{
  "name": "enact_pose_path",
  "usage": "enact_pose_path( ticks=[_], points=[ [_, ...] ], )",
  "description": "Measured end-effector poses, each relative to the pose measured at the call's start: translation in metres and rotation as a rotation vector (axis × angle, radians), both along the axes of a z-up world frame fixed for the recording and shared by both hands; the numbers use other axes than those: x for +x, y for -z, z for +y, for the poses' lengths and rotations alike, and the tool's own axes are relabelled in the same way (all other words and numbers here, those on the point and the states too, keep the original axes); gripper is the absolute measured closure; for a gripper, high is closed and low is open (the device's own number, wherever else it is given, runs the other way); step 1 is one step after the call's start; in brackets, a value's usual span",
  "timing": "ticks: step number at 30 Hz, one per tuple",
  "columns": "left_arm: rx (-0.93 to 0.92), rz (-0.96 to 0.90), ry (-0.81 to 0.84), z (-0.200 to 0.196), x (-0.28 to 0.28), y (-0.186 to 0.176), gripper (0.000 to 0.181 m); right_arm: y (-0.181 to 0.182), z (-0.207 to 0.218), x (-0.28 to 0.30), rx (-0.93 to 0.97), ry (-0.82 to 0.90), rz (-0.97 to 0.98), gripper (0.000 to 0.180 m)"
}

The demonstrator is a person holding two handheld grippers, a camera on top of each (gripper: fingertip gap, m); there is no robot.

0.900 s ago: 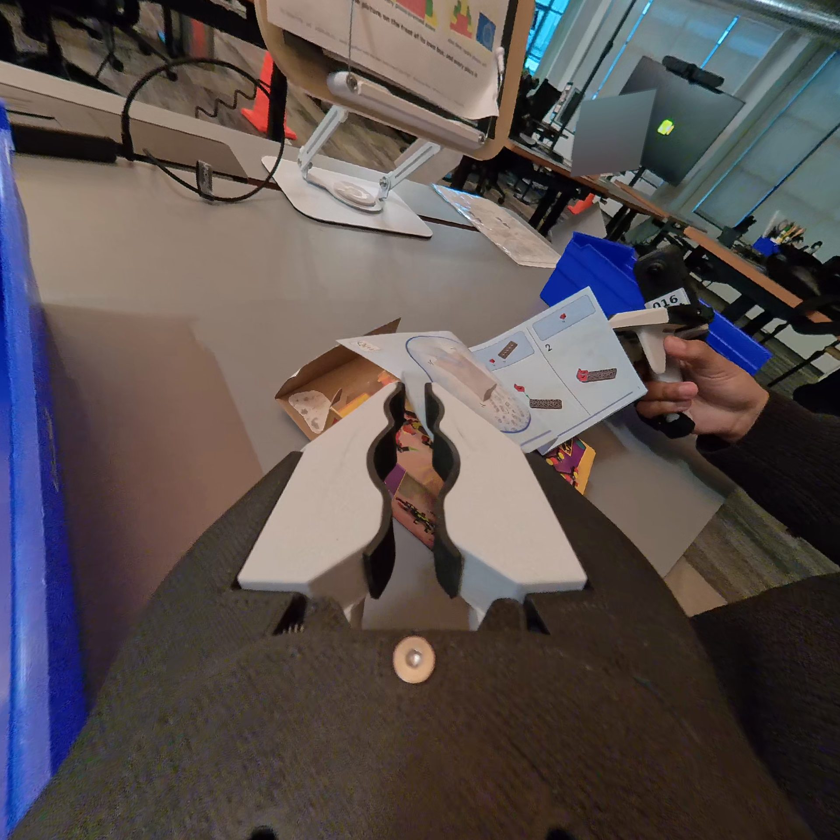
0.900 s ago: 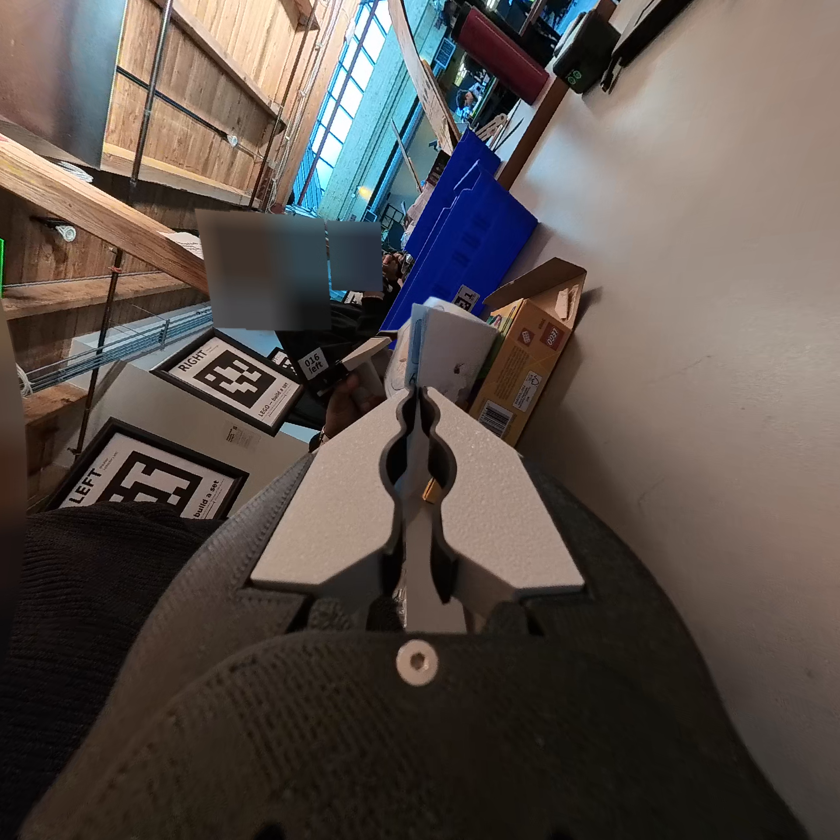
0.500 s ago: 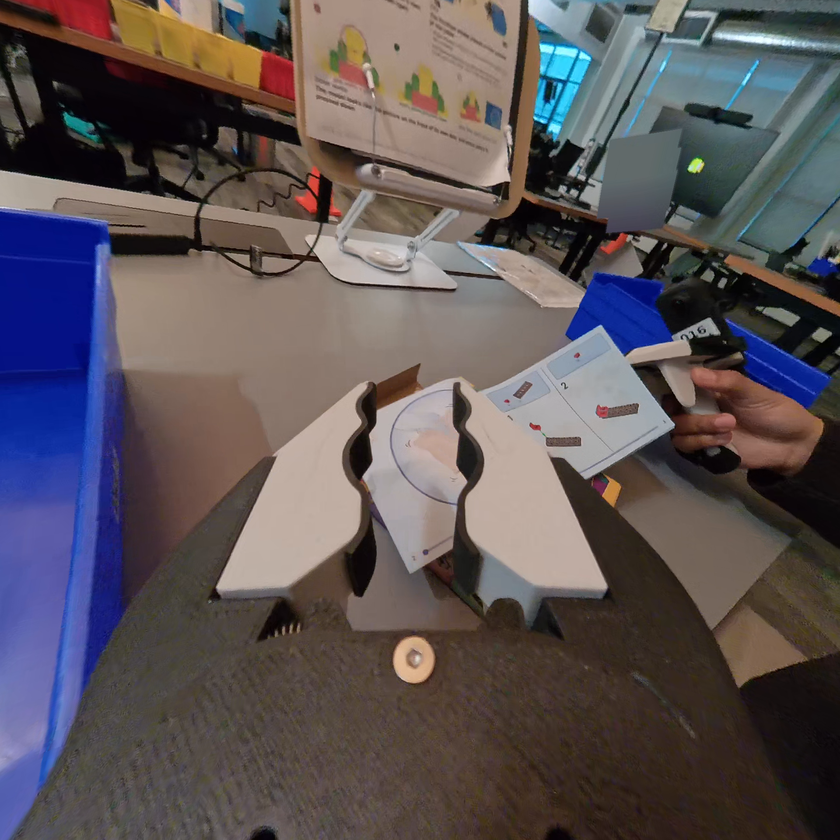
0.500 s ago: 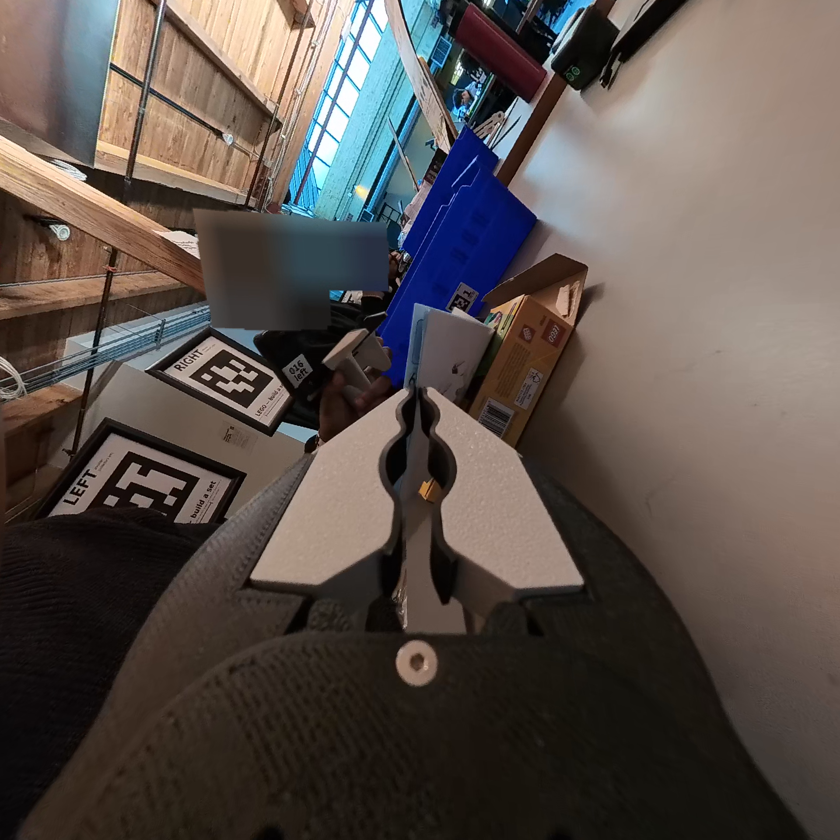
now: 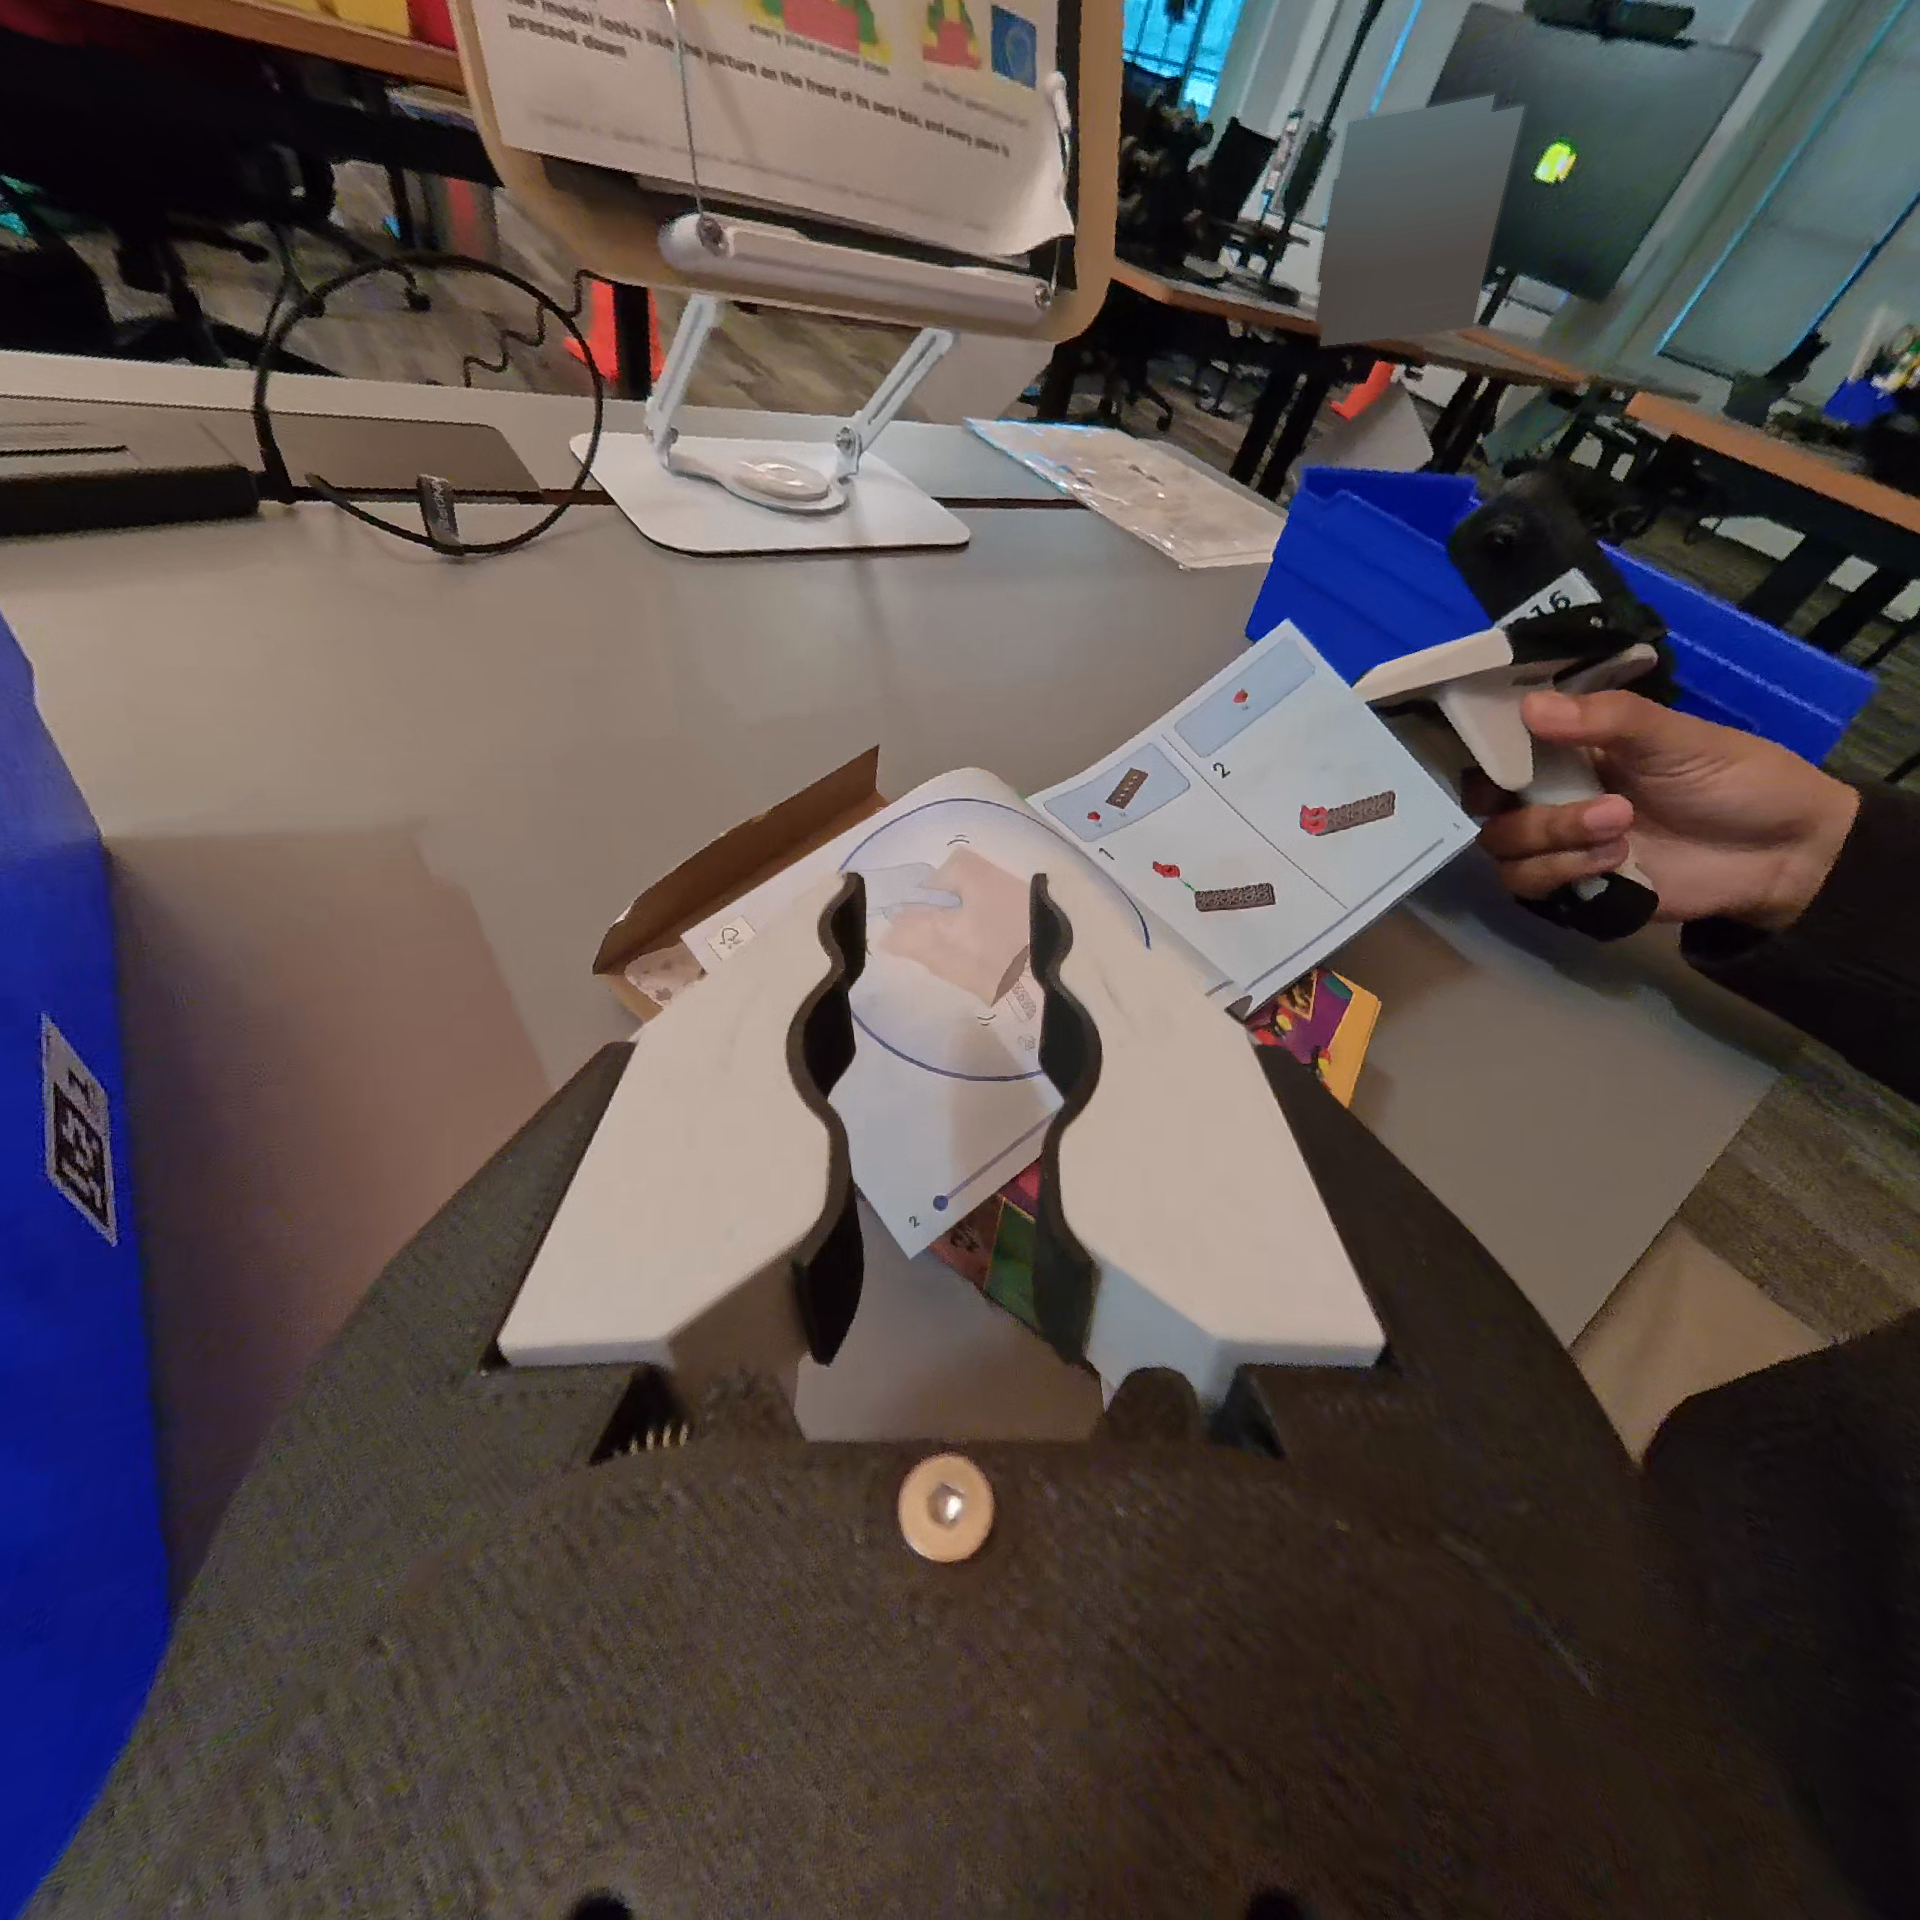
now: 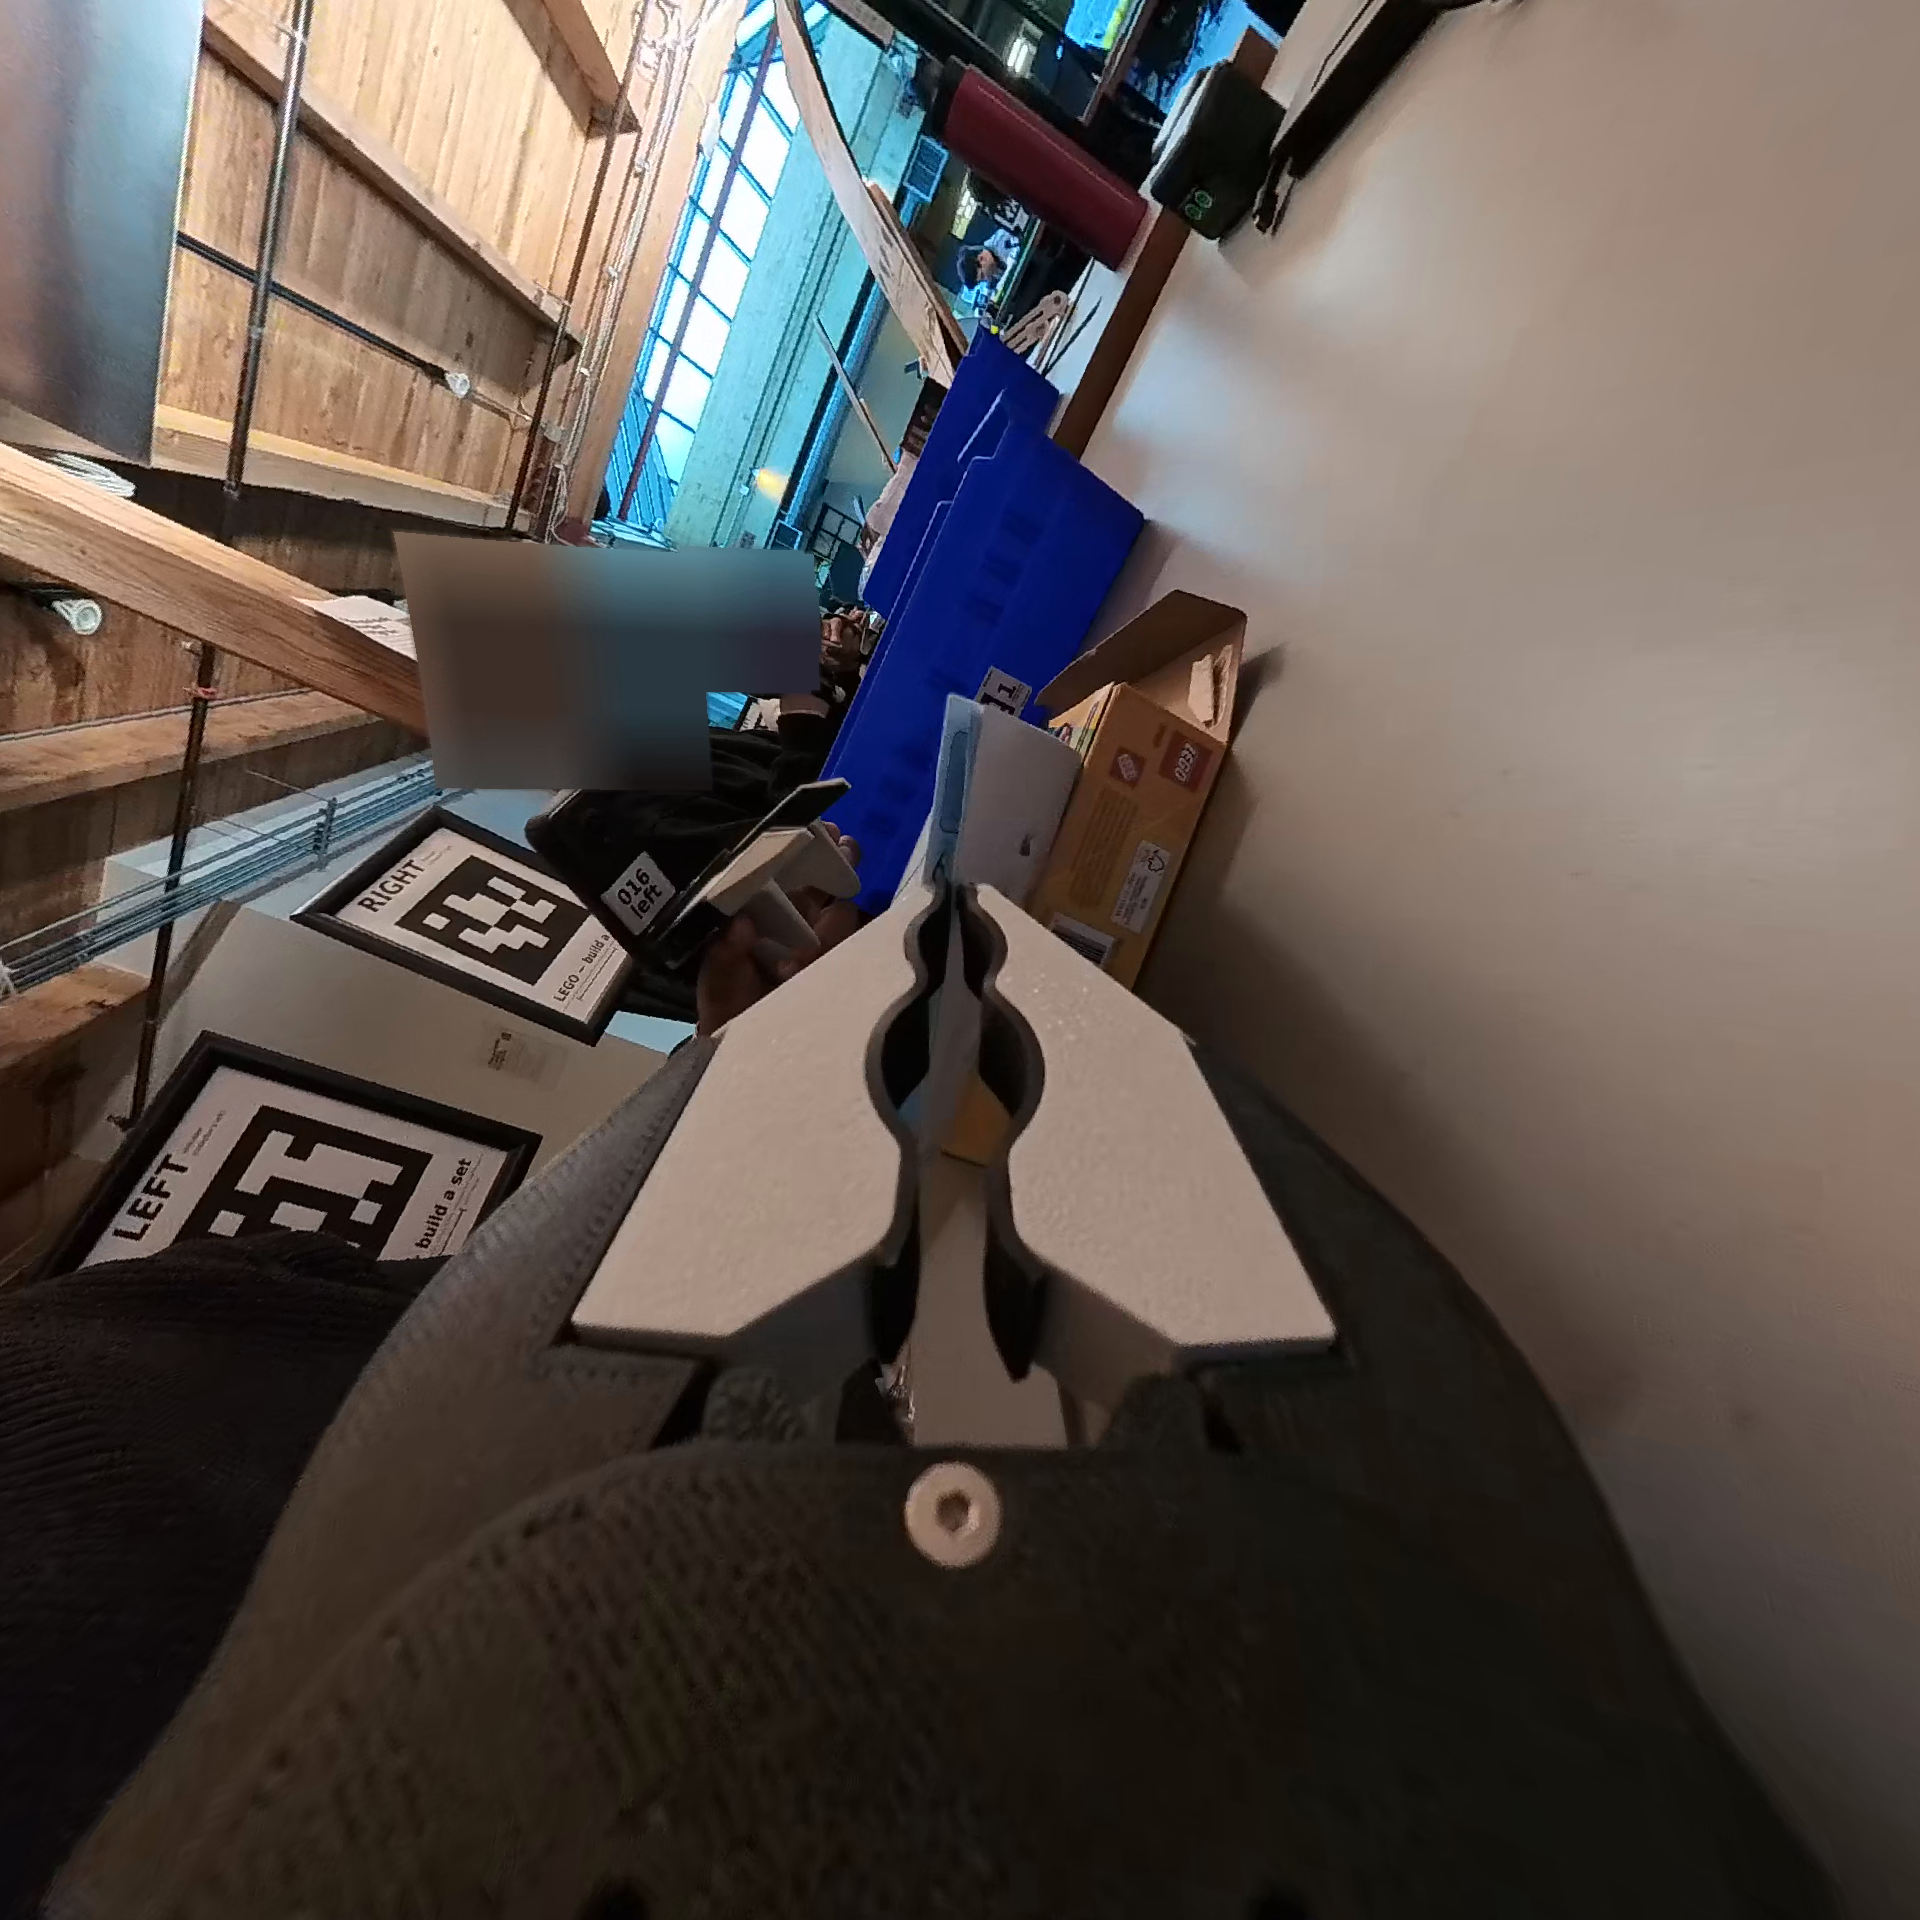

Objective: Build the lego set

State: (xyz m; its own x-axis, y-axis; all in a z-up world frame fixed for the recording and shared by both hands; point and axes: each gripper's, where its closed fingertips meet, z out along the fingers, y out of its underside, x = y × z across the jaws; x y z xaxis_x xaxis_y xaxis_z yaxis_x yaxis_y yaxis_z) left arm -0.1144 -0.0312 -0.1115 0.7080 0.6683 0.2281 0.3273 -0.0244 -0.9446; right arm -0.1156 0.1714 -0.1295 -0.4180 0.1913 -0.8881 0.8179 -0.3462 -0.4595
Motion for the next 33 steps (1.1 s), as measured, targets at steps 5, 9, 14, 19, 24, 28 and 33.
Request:
enact_pose_path(
  ticks=[5, 9, 14, 19, 24, 28, 33],
  points=[
    [-0.031, -0.032, 0.043, 0.008, 0.005, 0.009, 0.152, 0.0, -0.003, 0.001, -0.027, -0.014, -0.022, 0.17],
    [-0.081, -0.14, 0.085, 0.016, 0.01, 0.029, 0.152, -0.002, -0.005, 0.003, -0.048, -0.03, -0.031, 0.162],
    [-0.142, -0.169, 0.084, 0.016, 0.011, 0.042, 0.153, -0.002, -0.008, 0.005, -0.036, -0.044, -0.024, 0.153],
    [-0.162, -0.199, 0.08, 0.015, 0.011, 0.048, 0.153, -0.001, -0.011, 0.007, -0.026, -0.054, -0.022, 0.152],
    [-0.16, -0.201, 0.078, 0.015, 0.011, 0.048, 0.153, 0.007, -0.014, 0.009, 0.05, -0.064, -0.013, 0.153],
    [-0.155, -0.202, 0.07, 0.012, 0.01, 0.048, 0.153, 0.016, -0.016, 0.01, 0.122, -0.072, -0.007, 0.166],
    [-0.145, -0.204, 0.066, 0.012, 0.009, 0.046, 0.153, 0.021, -0.019, 0.012, 0.166, -0.078, -0.001, 0.18]
  ],
)
